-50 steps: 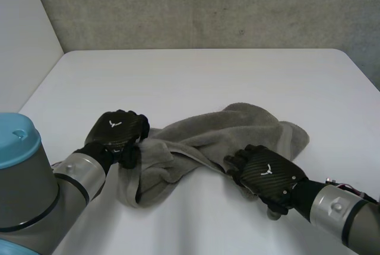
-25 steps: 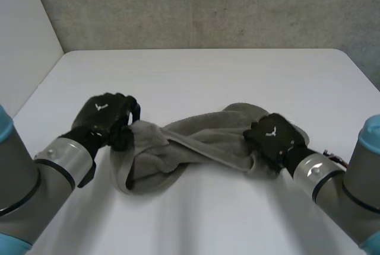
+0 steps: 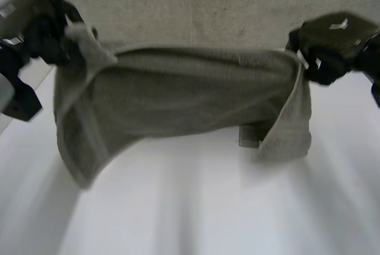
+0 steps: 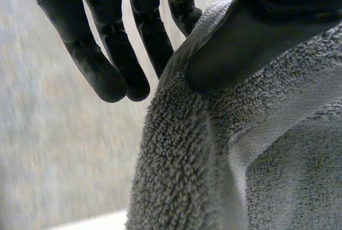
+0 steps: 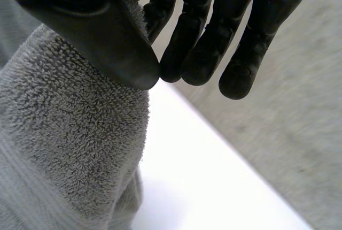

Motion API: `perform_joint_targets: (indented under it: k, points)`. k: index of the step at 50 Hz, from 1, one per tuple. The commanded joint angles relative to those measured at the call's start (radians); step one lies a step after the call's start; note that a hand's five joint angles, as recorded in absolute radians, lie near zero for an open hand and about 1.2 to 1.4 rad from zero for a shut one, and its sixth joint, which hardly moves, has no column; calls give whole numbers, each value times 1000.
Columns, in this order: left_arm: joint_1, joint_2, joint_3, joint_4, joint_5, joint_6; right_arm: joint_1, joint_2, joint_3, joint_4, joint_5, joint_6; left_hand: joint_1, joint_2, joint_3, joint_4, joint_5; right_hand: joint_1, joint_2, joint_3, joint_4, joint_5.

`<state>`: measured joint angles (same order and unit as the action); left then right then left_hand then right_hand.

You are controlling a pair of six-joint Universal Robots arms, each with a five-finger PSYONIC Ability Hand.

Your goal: Fold the towel.

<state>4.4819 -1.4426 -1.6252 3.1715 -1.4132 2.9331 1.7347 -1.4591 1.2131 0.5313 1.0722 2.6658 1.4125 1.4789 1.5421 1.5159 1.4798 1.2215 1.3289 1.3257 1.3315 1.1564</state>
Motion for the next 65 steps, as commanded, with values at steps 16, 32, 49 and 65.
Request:
perform_joint_targets:
  k: [16,32,49,65]
  points:
    - [-41,-369,176,7,30,17,135,425,-222,-407,-26,-221,-16,-83,-146,-120,-258,175,67,71,65,65]
    - [-38,-516,61,173,28,23,141,592,-208,-410,99,-276,-16,-83,-146,-120,-258,-916,-1024,-1020,-1026,-1026]
    - [3,-541,28,237,22,24,171,261,283,-479,247,-35,-1007,-1074,-1137,-1111,-1249,-911,-1018,-1015,-1020,-1020]
    - [-24,-338,-31,202,20,69,267,181,569,-820,351,267,-1131,-1198,-1261,-1235,-1373,-960,-1068,-1065,-1070,-1070]
